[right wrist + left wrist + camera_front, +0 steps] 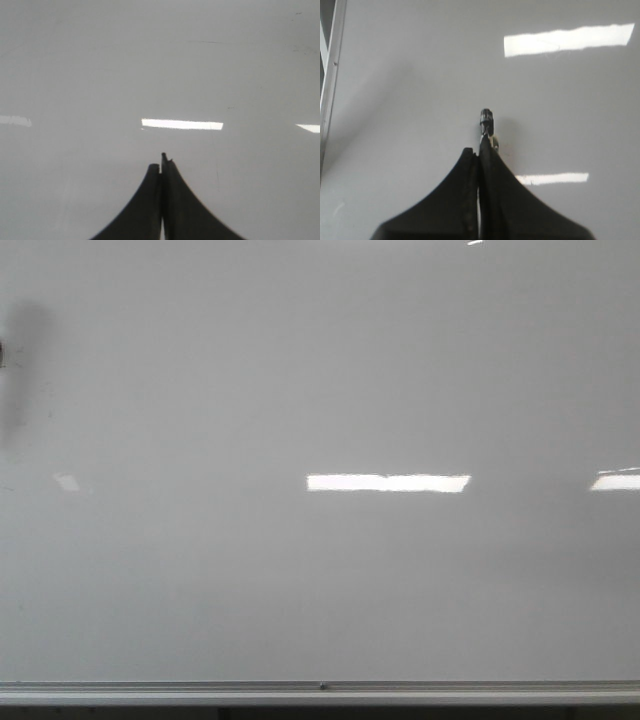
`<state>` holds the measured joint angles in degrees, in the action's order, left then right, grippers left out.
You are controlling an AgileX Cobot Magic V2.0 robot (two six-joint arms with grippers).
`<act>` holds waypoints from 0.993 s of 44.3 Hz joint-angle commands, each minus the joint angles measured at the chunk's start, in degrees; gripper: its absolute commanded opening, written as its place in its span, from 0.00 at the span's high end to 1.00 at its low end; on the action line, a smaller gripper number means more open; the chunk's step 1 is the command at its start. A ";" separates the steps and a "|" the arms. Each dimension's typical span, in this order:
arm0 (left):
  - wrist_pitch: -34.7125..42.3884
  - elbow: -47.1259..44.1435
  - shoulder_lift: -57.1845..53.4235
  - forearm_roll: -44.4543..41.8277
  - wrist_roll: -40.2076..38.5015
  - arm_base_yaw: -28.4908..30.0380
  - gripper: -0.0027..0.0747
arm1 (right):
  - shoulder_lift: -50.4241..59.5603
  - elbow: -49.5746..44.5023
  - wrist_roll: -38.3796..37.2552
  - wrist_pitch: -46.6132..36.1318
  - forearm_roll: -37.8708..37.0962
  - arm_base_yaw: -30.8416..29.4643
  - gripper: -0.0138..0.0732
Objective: Write number 4 on whiteboard
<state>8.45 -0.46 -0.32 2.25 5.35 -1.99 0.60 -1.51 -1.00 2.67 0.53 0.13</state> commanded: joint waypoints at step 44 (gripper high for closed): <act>-28.30 45.39 20.06 0.22 -0.23 -0.06 0.99 | -17.75 39.12 0.03 23.42 2.60 -0.15 0.91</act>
<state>-19.11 41.93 15.76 2.17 5.35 -1.99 -13.83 34.48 -1.07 27.11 2.70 0.13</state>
